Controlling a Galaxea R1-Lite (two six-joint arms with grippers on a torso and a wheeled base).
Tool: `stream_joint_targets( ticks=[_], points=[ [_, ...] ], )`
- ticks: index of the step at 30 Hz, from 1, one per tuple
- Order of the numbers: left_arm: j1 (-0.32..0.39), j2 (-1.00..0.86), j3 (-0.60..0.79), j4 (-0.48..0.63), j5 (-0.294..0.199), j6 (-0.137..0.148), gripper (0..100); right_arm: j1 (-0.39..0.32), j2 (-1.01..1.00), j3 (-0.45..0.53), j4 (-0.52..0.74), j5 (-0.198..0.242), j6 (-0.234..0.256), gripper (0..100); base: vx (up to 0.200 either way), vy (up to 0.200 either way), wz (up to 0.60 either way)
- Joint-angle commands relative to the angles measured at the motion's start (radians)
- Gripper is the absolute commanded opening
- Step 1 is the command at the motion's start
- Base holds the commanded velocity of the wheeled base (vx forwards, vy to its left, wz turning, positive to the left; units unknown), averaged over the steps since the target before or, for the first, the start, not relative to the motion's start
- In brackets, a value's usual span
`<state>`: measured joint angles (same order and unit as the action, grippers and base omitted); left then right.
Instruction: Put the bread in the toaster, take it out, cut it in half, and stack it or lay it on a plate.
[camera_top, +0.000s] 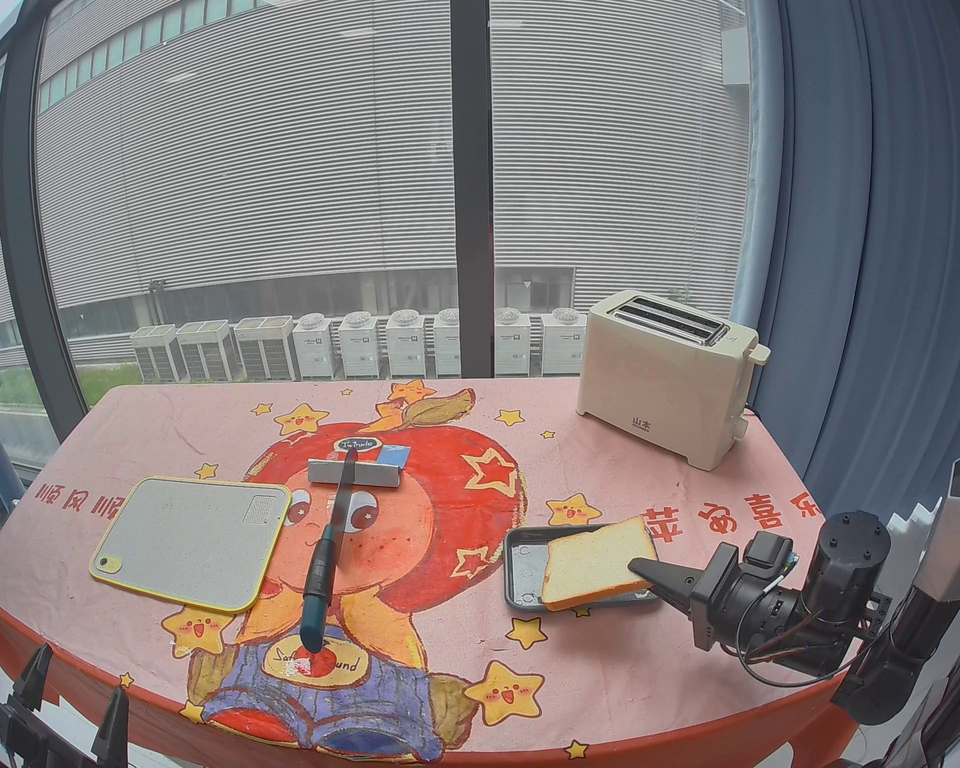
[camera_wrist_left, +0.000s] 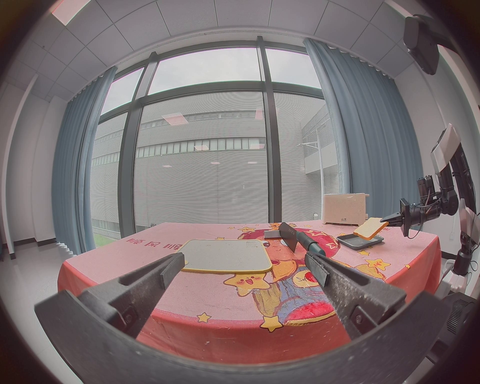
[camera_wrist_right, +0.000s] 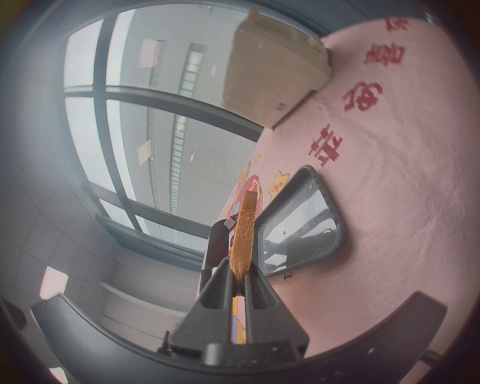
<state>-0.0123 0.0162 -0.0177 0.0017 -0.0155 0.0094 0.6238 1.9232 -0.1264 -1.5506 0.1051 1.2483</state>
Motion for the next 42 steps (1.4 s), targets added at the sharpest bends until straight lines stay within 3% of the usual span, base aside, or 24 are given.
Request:
stream_joint_targets(
  ticks=[1,2,3,6,16,25,36,39,42],
  points=[
    [0.0,-0.015,0.016,0.0,0.0,0.0,100,0.06,-0.013,0.008,0.0,-0.068,-0.101,0,0.0,0.0,0.0],
    [0.0,-0.015,0.016,0.0,0.0,0.0,100,0.06,-0.013,0.008,0.0,-0.068,-0.101,0,0.0,0.0,0.0],
    [0.0,-0.015,0.016,0.0,0.0,0.0,100,0.07,-0.015,0.013,-0.002,-0.097,-0.145,0,0.0,0.0,0.0],
    [0.0,-0.015,0.016,0.0,0.0,0.0,100,0.076,-0.026,0.011,-0.002,-0.128,-0.193,0,0.0,0.0,0.0],
    [0.0,-0.015,0.016,0.0,0.0,0.0,100,0.131,-0.05,0.014,-0.002,-0.212,-0.32,0,0.0,0.0,0.0],
    [0.0,-0.015,0.016,0.0,0.0,0.0,100,0.178,-0.061,0.017,-0.008,-0.337,-0.463,0,0.0,0.0,0.0],
    [0.0,-0.015,0.016,0.0,0.0,0.0,100,0.195,-0.081,0.063,-0.008,-0.352,-0.573,0,0.0,0.0,0.0],
    [0.0,-0.015,0.016,0.0,0.0,0.0,100,0.197,-0.104,0.071,-0.008,-0.351,-0.622,0,0.0,0.0,0.0],
    [0.0,-0.015,0.016,0.0,0.0,0.0,100,0.201,-0.136,0.082,-0.008,-0.346,-0.704,0,0.0,0.0,0.0]
  ],
)
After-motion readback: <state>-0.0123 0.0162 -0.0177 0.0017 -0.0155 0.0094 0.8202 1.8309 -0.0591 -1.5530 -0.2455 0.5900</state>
